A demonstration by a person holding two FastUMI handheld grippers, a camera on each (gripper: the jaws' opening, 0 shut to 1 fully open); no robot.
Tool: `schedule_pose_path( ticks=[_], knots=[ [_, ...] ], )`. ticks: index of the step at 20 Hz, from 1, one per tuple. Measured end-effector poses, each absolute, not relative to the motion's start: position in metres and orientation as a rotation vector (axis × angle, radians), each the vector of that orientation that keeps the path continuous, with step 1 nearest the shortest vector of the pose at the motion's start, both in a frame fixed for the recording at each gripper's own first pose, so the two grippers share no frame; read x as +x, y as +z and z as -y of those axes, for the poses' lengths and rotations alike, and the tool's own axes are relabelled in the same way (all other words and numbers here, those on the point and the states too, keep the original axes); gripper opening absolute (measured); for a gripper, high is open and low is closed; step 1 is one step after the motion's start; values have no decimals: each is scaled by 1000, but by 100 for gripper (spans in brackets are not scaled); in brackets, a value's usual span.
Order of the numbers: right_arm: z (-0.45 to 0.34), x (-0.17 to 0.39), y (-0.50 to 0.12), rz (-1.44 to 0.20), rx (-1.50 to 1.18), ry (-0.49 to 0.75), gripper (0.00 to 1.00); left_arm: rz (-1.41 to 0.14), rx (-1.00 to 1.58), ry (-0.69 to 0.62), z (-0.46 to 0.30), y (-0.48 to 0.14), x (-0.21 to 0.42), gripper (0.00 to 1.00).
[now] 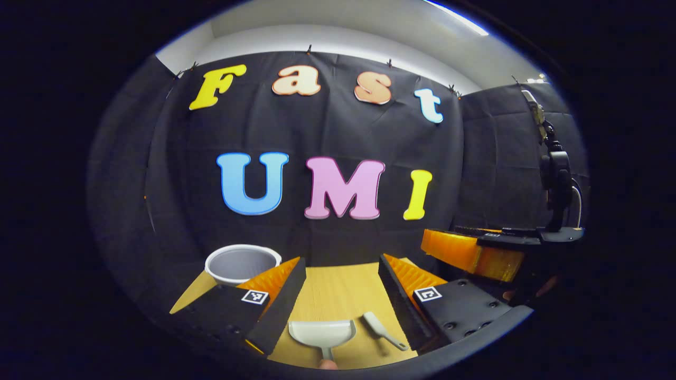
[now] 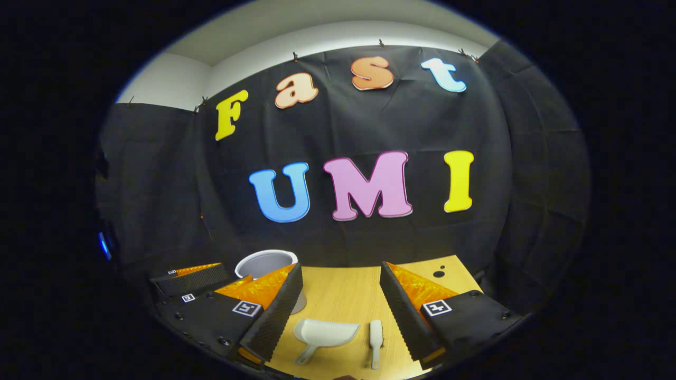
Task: Pick up the small broom and dustpan from the desktop, sweep the trash into the dustpan with the broom, and then empty the trash into the garbage bin.
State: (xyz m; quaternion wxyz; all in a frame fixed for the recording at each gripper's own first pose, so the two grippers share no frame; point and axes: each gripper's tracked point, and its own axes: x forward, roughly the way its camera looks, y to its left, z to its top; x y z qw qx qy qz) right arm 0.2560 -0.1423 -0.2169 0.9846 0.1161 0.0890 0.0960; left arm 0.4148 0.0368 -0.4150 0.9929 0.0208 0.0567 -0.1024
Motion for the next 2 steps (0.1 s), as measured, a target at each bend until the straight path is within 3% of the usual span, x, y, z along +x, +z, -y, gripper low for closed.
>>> schedule_pose_path(
  ticks=[2],
  knots=[
    [143, 255, -212, -101, 229, 186, 94, -90, 38, -199, -38, -420, 419, 82]
  ],
)
